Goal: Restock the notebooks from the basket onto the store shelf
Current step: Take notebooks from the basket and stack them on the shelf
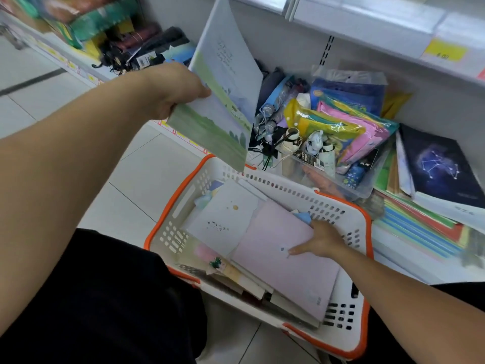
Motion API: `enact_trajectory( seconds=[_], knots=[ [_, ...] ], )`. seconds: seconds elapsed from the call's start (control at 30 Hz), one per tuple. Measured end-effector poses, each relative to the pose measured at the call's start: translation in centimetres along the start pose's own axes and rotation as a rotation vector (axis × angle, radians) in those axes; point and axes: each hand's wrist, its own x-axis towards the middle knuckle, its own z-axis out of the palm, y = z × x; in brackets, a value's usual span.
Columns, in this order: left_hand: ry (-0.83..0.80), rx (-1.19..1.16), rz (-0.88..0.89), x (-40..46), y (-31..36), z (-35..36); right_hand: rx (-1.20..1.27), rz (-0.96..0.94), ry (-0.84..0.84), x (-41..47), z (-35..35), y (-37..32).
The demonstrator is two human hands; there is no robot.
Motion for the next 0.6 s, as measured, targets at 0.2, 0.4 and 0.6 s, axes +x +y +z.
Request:
enact_trajectory(
  seconds=[0.2,0.4,0.6],
  knots=[
    [0.016,0.101,-0.026,0.3,0.0,0.0,-0.234,-0.170,-0.197,-1.5,-7.0,-4.5],
    [0.051,0.214,-0.008,-0.2,0.6,0.8,0.101,-0.267,0.009,-9.6,-20.3,-15.1],
    [-0.151,-0.030,0.070,-3.4,3.1,5.9,0.275,-0.500,0.394,-13.2,-20.8,-24.2]
  ],
)
